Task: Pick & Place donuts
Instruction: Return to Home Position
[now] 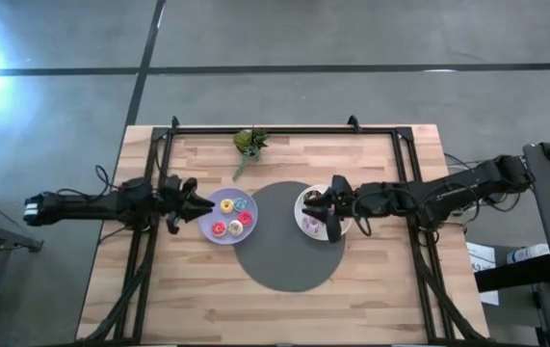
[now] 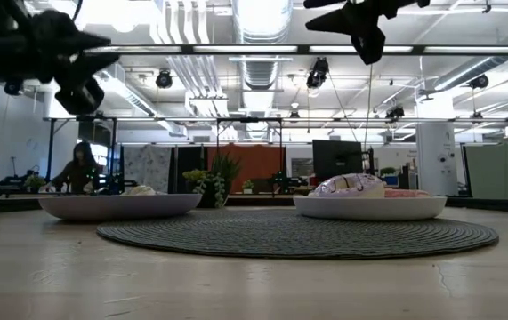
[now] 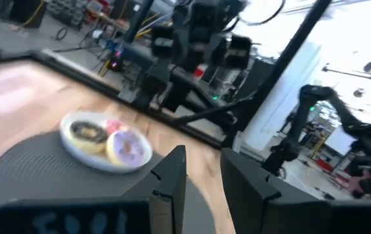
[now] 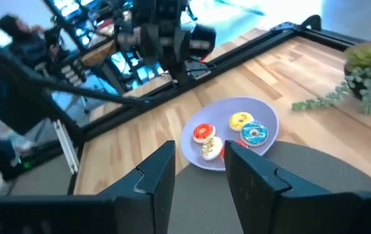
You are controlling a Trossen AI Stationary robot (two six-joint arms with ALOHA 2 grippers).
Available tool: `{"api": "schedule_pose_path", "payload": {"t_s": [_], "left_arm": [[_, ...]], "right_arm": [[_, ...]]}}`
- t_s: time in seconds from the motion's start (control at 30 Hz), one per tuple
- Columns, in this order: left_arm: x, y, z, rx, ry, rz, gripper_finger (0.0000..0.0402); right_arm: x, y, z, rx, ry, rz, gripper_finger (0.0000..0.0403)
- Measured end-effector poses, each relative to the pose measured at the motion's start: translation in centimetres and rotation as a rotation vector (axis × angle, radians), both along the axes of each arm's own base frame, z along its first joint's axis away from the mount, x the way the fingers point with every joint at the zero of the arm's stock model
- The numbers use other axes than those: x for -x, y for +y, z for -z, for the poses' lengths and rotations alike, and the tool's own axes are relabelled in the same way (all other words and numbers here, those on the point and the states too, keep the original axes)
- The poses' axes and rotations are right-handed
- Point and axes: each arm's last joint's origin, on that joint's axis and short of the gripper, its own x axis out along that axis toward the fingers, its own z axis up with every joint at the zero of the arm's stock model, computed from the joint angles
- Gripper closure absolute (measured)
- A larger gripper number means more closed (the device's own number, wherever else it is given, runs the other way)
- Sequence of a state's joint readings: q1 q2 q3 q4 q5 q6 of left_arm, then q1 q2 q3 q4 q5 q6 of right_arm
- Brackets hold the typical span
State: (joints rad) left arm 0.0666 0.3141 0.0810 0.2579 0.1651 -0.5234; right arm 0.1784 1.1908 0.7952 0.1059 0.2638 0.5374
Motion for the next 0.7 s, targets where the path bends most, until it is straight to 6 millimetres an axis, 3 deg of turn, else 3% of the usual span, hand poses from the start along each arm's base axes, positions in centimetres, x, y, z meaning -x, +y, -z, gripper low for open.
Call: {"api": "schedule_pose_path", "payload": {"t_s": [0.17,0.7], "left_arm": [[0.0,0.0,2.3,0.037,0.068,-0.009,0.0330],[0.1,0.0,2.9,0.086,0.124,-0.022,0.0330]], "right_arm": [[0.1,-0.4,-0.2,-0.040,-0.012,0.012,0.0275],[0.5,-2.1,-0.2,-0.025,0.019,0.061,0.0277]]}}
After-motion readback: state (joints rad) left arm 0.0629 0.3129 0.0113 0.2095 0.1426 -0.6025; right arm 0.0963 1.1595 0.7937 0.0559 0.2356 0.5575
